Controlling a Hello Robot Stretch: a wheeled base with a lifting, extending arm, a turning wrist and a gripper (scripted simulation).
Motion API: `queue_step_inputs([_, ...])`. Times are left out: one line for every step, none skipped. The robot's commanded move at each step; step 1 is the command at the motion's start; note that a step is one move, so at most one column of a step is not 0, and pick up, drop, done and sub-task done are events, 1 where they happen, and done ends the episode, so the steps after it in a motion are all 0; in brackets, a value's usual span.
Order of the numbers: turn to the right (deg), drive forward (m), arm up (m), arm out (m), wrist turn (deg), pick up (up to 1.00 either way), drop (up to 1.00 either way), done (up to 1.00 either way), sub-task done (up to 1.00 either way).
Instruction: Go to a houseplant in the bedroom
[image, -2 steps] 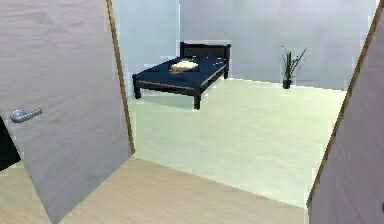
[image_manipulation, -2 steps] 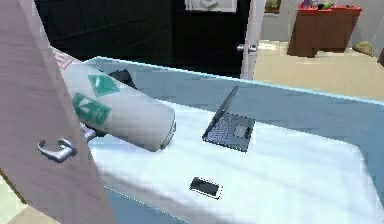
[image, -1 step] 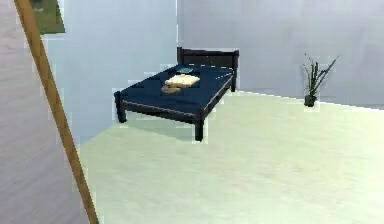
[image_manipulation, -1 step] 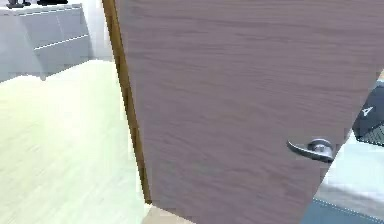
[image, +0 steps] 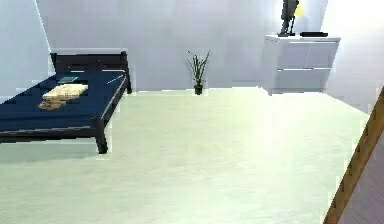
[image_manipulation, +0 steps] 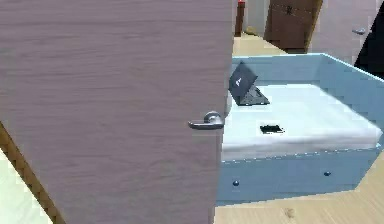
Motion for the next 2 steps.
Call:
queue_step_inputs([0.0,1.00,0.00,0.00,0.0,0.00,0.00,0.00,0.00])
queue_step_inputs([3.0,0.00,0.00,0.00,0.0,0.00,0.00,0.00,0.00])
